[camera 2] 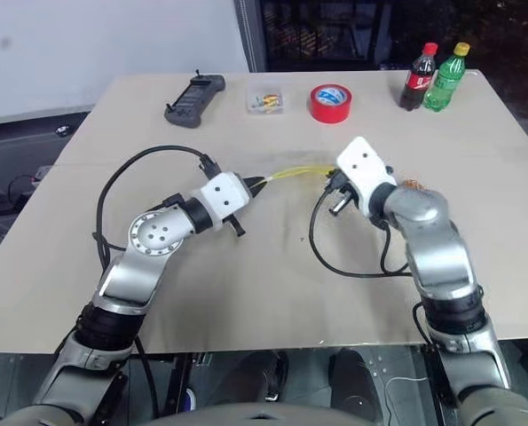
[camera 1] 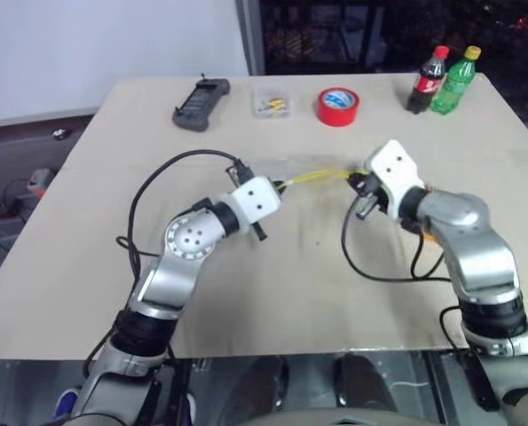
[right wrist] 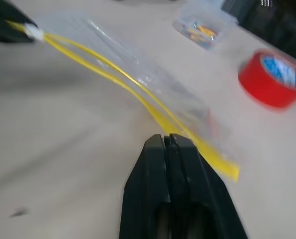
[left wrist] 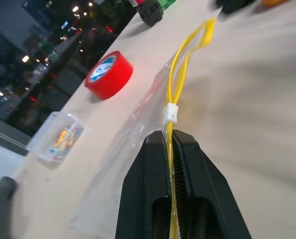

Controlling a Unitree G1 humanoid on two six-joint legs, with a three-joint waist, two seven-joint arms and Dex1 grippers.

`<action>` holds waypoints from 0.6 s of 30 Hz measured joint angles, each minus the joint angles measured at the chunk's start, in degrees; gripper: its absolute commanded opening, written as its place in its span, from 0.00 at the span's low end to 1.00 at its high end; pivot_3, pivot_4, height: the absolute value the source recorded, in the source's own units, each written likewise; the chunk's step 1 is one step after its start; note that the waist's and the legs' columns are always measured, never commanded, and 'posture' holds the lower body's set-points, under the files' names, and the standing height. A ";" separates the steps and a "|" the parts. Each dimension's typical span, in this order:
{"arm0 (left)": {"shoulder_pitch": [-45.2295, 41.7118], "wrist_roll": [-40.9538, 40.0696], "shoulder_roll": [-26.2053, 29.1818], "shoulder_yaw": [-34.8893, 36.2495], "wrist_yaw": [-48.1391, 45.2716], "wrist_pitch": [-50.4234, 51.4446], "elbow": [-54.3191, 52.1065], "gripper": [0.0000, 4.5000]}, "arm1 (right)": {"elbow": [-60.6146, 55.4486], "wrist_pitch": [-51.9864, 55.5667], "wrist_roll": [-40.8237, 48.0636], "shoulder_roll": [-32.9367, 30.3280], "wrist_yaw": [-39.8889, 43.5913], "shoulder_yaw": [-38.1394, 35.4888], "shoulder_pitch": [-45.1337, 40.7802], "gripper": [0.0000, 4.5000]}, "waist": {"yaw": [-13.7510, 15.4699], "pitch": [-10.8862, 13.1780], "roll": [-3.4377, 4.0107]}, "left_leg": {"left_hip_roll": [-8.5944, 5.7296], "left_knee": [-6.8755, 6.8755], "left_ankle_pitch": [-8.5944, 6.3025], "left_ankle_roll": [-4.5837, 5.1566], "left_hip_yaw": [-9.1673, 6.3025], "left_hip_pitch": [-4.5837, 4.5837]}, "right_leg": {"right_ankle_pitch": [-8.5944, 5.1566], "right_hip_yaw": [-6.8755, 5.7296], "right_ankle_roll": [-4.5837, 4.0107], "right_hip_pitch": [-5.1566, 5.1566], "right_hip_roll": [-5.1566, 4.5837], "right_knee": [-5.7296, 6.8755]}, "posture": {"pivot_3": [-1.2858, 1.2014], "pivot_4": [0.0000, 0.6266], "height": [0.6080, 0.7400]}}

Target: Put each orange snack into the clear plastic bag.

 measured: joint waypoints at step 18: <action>2.21 -3.87 1.36 0.14 -2.55 -0.56 -1.18 0.00 | 10.15 3.69 11.35 17.03 -13.60 -4.94 -3.59 0.00 | -0.05 0.01 0.03 | -0.01 -0.04 0.01 -0.01 -0.01 0.04 | 0.00 0.00 0.00 -0.02 0.08 0.04 | 0.52 0.24 1.00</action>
